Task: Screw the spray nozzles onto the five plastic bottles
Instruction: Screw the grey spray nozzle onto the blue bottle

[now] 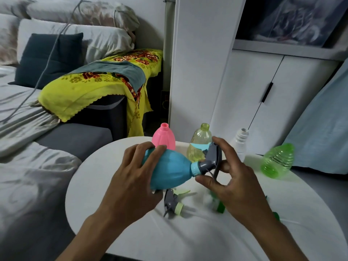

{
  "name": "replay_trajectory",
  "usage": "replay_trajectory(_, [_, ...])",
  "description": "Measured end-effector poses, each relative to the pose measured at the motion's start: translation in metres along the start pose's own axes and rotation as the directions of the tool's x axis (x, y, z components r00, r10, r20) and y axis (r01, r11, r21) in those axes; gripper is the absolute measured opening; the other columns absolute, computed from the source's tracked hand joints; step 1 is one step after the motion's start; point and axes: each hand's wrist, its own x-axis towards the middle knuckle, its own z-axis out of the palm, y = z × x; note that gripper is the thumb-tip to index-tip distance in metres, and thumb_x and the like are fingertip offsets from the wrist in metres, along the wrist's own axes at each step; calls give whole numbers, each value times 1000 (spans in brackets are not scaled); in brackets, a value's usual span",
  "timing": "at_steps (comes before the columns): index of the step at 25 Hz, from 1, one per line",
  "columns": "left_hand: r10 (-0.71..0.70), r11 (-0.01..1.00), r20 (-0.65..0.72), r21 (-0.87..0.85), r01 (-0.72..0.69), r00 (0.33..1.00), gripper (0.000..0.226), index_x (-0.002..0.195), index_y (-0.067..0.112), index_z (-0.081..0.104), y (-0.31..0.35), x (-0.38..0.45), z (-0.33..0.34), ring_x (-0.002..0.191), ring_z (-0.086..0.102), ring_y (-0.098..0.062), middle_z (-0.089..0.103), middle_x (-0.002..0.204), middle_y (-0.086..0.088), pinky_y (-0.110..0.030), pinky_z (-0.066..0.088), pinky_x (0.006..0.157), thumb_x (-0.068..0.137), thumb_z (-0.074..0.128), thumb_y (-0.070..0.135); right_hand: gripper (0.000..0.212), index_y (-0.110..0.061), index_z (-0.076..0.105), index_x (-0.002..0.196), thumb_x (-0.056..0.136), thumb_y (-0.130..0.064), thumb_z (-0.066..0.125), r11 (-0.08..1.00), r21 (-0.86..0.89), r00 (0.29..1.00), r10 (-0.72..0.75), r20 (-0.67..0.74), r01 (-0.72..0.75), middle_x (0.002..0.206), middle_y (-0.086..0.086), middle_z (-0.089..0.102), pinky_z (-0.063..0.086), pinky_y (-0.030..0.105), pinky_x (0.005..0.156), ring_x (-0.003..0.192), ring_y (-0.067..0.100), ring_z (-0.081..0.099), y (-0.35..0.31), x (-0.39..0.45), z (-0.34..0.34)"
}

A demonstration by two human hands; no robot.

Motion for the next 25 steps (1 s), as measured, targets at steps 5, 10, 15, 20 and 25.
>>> replay_trajectory(5, [-3,1000,-2,-25,3,1000,96,139,16,48,0,-1,-4,116,44,-27,51,129,-6,-38,56,73,52,87,32,51,-18,77,108,78,-58,66,729,-629,923,-381,-47,269,47,5,61,32,26,51,41,29,53,5,1,-6])
replay_trajectory(10, [20,1000,1,17,-20,1000,97,138,15,49,-2,1,-8,117,44,-28,52,128,-8,-40,56,75,50,88,29,51,-20,74,114,88,-57,50,675,-674,919,-395,15,301,103,5,70,42,41,73,87,30,60,9,-3,-8])
replay_trajectory(15, [93,995,3,28,-93,996,95,139,17,47,0,1,-8,118,43,-29,49,130,-7,-39,53,83,53,83,30,33,-22,59,126,98,-34,47,905,-162,917,-372,147,393,122,-11,60,39,25,97,114,10,54,11,-5,2])
replay_trajectory(20, [114,992,34,-59,-112,993,94,142,22,42,-2,-3,-9,121,39,-26,45,133,-1,-34,46,89,57,79,36,34,-27,54,112,84,-18,71,956,65,947,-292,135,286,111,-22,49,39,10,86,106,5,54,11,-5,3])
replay_trajectory(25, [116,990,14,-82,-114,993,92,141,20,46,1,-3,-12,122,40,-27,47,133,-3,-38,47,90,58,83,31,35,-32,55,106,78,-22,75,957,46,951,-289,109,286,103,-23,55,49,23,78,94,8,58,7,-5,-4])
